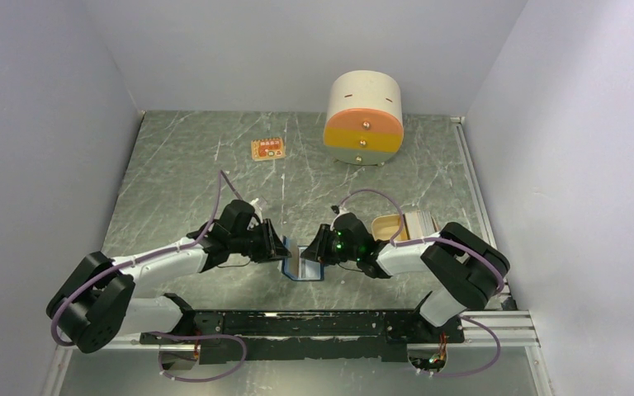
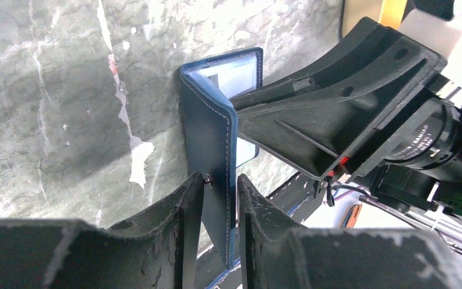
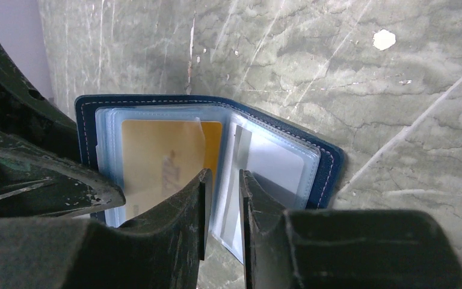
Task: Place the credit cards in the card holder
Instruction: Insert the credit card into the card holder.
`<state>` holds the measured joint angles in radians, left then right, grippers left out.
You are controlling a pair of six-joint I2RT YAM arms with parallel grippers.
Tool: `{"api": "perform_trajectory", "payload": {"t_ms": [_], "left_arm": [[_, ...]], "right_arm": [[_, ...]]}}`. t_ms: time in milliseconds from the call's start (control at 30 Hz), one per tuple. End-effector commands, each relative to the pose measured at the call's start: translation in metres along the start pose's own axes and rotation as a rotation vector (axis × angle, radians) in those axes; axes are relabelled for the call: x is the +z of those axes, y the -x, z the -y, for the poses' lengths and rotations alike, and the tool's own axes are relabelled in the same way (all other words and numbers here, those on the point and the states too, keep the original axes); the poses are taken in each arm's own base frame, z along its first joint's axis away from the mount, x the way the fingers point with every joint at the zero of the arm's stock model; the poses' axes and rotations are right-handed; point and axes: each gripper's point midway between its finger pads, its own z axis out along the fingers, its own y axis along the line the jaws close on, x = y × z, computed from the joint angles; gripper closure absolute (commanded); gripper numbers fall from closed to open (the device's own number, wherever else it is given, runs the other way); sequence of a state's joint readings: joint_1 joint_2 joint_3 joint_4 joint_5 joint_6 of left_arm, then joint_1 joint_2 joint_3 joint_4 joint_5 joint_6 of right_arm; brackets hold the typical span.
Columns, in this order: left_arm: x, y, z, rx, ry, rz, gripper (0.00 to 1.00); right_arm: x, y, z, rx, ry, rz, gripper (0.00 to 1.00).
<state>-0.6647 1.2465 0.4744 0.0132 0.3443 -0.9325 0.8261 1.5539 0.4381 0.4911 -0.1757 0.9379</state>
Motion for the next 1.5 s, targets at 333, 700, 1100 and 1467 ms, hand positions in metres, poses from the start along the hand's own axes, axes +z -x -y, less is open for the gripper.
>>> {"api": "perform_trajectory", "payload": {"t_ms": [333,700,1100,1467], "left_arm": [[-0.002,0.008,0.017,0.029,-0.062,0.032,0.8],[-0.004,0.007,0.026,0.045,-0.117,0.033,0.91],[0.015,0.001,0.025,0.057,-0.109,-0.02,0.91],[0.022,0.0,-0.013,0.015,0.103,-0.025,0.91]], "right_arm": [[0.002,-0.01,0.023,-0.009,-0.082,-0.028,0.73],[0.004,-0.012,0.026,-0.006,-0.083,-0.034,0.73],[0.008,-0.009,0.02,-0.026,-0.073,-0.041,0.72],[-0.02,0.015,0.022,-0.098,-0.189,0.032,0.62]]}}
